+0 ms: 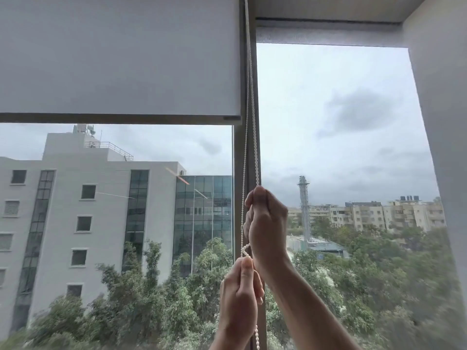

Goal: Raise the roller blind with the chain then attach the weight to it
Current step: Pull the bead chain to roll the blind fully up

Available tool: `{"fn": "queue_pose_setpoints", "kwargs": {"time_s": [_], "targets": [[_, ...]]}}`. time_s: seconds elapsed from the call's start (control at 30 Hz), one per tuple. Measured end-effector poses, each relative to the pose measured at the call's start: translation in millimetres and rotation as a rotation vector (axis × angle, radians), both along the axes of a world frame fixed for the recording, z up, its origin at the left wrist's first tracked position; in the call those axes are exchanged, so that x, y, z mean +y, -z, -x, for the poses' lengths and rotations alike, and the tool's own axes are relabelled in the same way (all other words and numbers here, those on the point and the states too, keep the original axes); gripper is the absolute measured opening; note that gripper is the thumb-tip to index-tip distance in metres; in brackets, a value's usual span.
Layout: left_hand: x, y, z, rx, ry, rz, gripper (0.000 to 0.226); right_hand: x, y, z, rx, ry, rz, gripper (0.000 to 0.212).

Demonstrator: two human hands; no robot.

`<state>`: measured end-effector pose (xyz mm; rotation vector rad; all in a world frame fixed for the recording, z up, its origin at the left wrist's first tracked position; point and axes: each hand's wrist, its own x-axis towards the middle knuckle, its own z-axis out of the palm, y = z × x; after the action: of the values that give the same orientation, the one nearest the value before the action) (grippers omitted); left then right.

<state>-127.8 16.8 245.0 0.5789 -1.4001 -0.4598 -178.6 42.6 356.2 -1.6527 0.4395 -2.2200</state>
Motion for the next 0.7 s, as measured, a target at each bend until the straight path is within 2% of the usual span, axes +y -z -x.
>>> {"fn": "queue_pose_setpoints", "kwargs": {"time_s": [0.13, 0.23, 0.43, 0.53, 0.7], "targets": [[-14, -28, -15, 0.045, -0.075, -0.072, 0.043, -10, 52, 5, 0.018, 0.019, -0.024, 0.044], [-9, -70, -16, 0.095, -0.055, -0.023, 0.047, -14, 69, 6, 0.013, -0.001, -0.049, 0.051], [21, -155, 4, 0.054, 0.389, -0.052, 0.047, -23, 75, 5, 0.035, -0.017, -0.080, 0.033], [26, -165, 16, 0.119, 0.343, -0.093, 0.042, -28, 74, 7, 0.065, -0.136, -0.125, 0.033], [26, -145, 14, 0.198, 0.315, 0.016, 0.046, -31, 56, 29, 0.083, -0.409, -0.194, 0.047]]}}
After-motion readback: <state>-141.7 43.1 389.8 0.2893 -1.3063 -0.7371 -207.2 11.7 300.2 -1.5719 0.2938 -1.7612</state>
